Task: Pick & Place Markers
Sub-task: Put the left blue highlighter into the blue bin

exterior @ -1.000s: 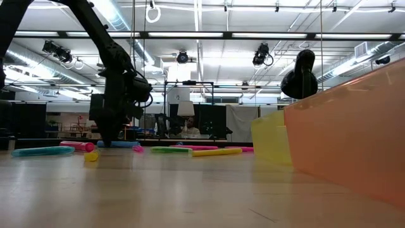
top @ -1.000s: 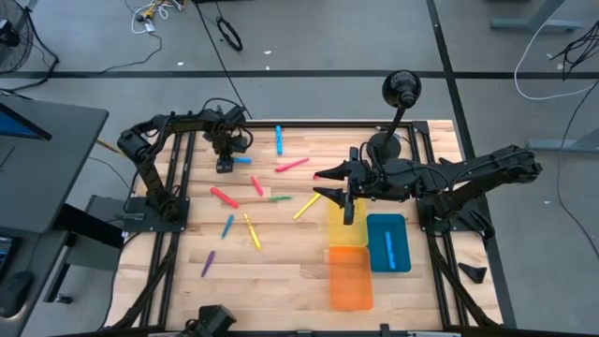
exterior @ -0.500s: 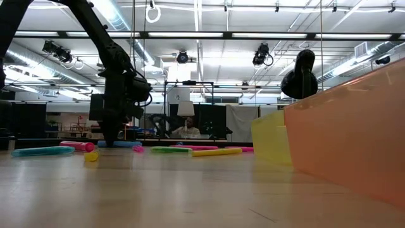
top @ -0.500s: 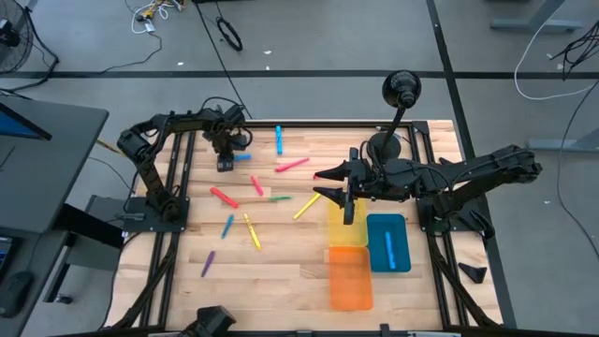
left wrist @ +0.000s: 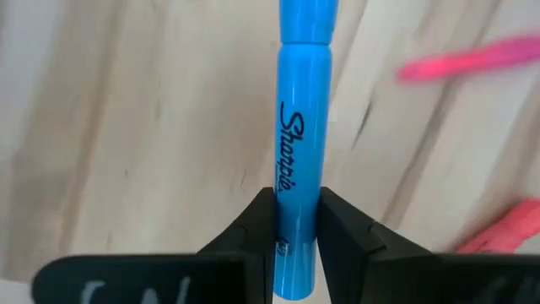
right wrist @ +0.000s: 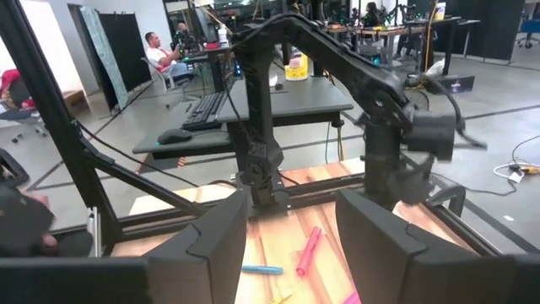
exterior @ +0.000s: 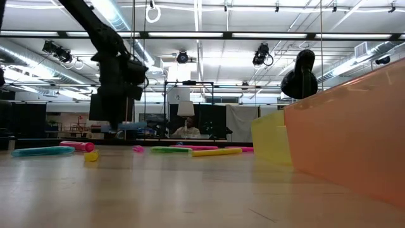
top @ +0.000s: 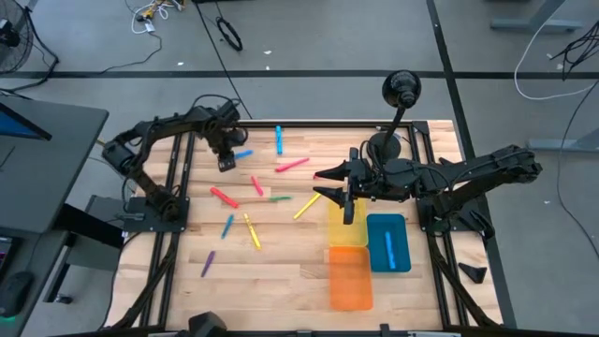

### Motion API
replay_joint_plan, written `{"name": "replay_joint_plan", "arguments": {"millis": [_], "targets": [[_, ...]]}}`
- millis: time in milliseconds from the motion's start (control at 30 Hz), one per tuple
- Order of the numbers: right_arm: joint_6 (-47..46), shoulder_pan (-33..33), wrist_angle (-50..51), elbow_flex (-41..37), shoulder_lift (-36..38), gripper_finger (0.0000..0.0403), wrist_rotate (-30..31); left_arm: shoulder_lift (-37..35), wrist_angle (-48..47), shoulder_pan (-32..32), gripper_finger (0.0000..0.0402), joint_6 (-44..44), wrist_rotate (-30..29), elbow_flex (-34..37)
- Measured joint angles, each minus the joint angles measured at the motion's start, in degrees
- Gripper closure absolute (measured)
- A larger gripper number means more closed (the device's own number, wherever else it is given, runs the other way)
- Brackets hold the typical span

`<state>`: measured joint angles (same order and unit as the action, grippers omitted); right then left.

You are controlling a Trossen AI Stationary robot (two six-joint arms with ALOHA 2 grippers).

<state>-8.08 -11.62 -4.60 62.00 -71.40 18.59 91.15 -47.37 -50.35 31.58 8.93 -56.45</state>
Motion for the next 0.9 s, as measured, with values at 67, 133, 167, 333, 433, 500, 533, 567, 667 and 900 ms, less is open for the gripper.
{"name": "replay_joint_plan", "arguments": {"millis": [67,133,167,333,433,500,533,567,667,900], "targets": [[0.0,0.0,-0.02,0.0,0.0,0.0218,0.0,-3.31,0.31,0.12,0.0336,-1.86,2.28,-0.01],[0.0,0.0,-0.04,0.0,0.0,0.0218,0.0,-6.61,0.44,0.23,0.0336,-4.07,5.26,-0.02],[0.03,0.0,-0.05,0.0,0.0,0.0218,0.0,-8.12,0.62,0.32,0.0336,-5.05,6.55,-0.02],[1.08,0.0,-0.19,0.0,0.0,0.0218,-0.01,-15.43,3.52,1.9,0.0336,-10.7,9.14,-0.04],[1.28,0.0,-0.21,0.0,0.0,0.0218,-0.02,-18.94,7.4,3.32,0.0336,-14.77,11.05,-0.04],[1.31,0.0,-0.38,0.0,0.0,0.0218,-0.02,-20.94,10.71,4.13,0.0336,-17.5,12.02,-0.1],[1.31,0.0,-0.48,0.0,0.0,0.0218,-0.02,-21.83,12.43,4.53,0.0336,-18.71,12.07,-0.11],[1.31,0.0,-0.59,0.0,0.0,0.0218,-0.02,-22.59,14.04,4.92,0.0336,-19.84,12.05,-0.11],[1.44,0.0,-0.68,0.0,0.0,0.0218,-0.02,-24.29,19.47,6.14,0.0336,-23.71,11.92,-0.13],[2.42,0.0,-1.04,0.0,0.0,0.0218,-0.02,-25.37,30.23,9.59,0.0336,-29.61,11.88,-0.13]]}}
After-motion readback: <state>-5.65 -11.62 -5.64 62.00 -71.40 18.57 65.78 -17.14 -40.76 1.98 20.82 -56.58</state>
